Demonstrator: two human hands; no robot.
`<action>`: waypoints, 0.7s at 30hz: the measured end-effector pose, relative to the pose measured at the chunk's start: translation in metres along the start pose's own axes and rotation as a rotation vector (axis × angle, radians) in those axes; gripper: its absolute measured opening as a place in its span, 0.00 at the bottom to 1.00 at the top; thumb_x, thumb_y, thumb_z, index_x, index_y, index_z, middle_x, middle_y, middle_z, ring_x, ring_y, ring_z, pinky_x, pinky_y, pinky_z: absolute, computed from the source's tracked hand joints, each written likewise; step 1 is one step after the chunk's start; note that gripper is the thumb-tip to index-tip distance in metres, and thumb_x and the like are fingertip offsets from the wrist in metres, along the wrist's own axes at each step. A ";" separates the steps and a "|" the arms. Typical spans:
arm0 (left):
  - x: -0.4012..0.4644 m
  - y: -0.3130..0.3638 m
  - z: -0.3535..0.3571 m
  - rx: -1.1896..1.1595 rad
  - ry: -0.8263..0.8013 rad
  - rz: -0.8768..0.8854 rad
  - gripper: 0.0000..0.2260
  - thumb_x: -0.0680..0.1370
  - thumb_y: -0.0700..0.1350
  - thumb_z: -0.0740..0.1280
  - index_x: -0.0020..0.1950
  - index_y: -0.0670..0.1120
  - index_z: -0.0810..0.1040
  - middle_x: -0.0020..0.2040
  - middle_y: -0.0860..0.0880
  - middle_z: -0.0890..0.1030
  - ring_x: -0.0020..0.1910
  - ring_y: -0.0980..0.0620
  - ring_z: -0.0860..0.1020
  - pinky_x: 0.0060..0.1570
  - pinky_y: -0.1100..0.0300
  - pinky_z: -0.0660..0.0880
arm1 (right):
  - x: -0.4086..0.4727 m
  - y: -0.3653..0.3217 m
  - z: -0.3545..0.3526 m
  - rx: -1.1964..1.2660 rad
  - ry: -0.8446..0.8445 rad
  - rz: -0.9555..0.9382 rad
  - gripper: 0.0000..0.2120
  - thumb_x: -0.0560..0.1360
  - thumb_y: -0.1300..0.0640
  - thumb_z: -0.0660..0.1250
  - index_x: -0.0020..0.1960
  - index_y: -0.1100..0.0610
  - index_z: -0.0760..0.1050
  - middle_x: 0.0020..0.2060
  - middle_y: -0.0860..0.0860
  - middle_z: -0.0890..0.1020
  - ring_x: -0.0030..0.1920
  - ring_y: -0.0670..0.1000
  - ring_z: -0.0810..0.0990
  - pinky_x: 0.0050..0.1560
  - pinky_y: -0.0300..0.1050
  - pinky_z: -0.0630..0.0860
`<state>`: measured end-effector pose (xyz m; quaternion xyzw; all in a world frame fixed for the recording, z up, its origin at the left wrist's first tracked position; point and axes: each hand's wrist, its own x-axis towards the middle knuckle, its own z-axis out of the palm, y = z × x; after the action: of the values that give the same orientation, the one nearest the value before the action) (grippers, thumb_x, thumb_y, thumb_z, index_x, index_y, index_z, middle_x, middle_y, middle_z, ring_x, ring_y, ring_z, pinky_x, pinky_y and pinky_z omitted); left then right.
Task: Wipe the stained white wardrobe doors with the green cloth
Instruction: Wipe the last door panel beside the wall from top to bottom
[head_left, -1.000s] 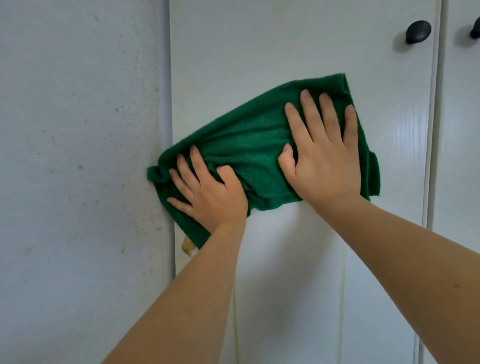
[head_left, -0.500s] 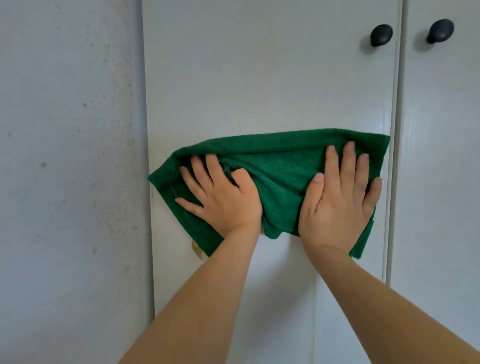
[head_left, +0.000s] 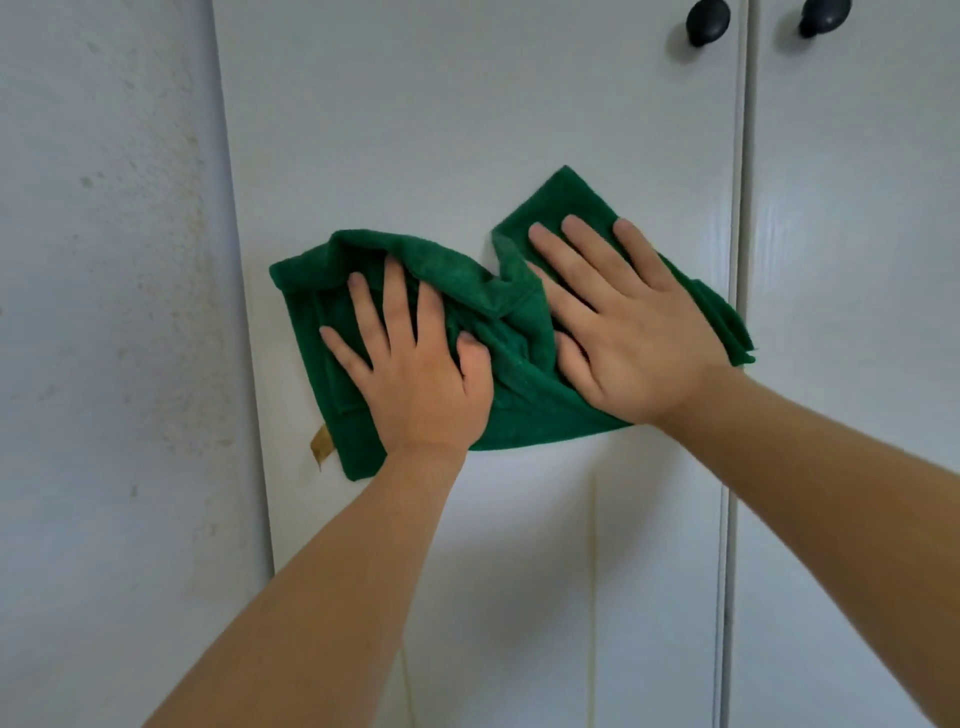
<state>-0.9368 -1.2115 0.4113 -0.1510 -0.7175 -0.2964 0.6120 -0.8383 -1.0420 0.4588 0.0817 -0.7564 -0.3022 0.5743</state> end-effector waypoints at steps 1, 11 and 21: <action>0.000 0.000 0.000 0.000 0.008 -0.001 0.29 0.77 0.52 0.55 0.78 0.48 0.64 0.81 0.44 0.60 0.81 0.38 0.54 0.74 0.28 0.48 | -0.002 -0.011 0.001 0.010 0.029 0.196 0.28 0.82 0.48 0.51 0.80 0.56 0.57 0.79 0.56 0.57 0.79 0.58 0.54 0.77 0.61 0.50; -0.001 0.001 -0.003 0.007 0.008 -0.011 0.27 0.77 0.51 0.55 0.77 0.46 0.66 0.80 0.43 0.61 0.80 0.38 0.55 0.75 0.29 0.48 | 0.001 -0.015 -0.003 0.045 -0.068 0.125 0.30 0.83 0.48 0.49 0.79 0.63 0.53 0.78 0.63 0.54 0.78 0.64 0.51 0.77 0.65 0.47; -0.002 0.002 -0.001 -0.011 0.035 -0.018 0.30 0.77 0.52 0.55 0.80 0.48 0.62 0.81 0.45 0.61 0.81 0.39 0.54 0.75 0.30 0.47 | 0.013 -0.036 -0.004 0.094 0.037 0.732 0.33 0.78 0.47 0.51 0.81 0.56 0.51 0.80 0.58 0.51 0.79 0.59 0.48 0.78 0.61 0.43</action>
<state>-0.9340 -1.2100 0.4097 -0.1428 -0.7065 -0.3083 0.6208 -0.8470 -1.0784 0.4506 -0.1625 -0.7379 -0.0400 0.6538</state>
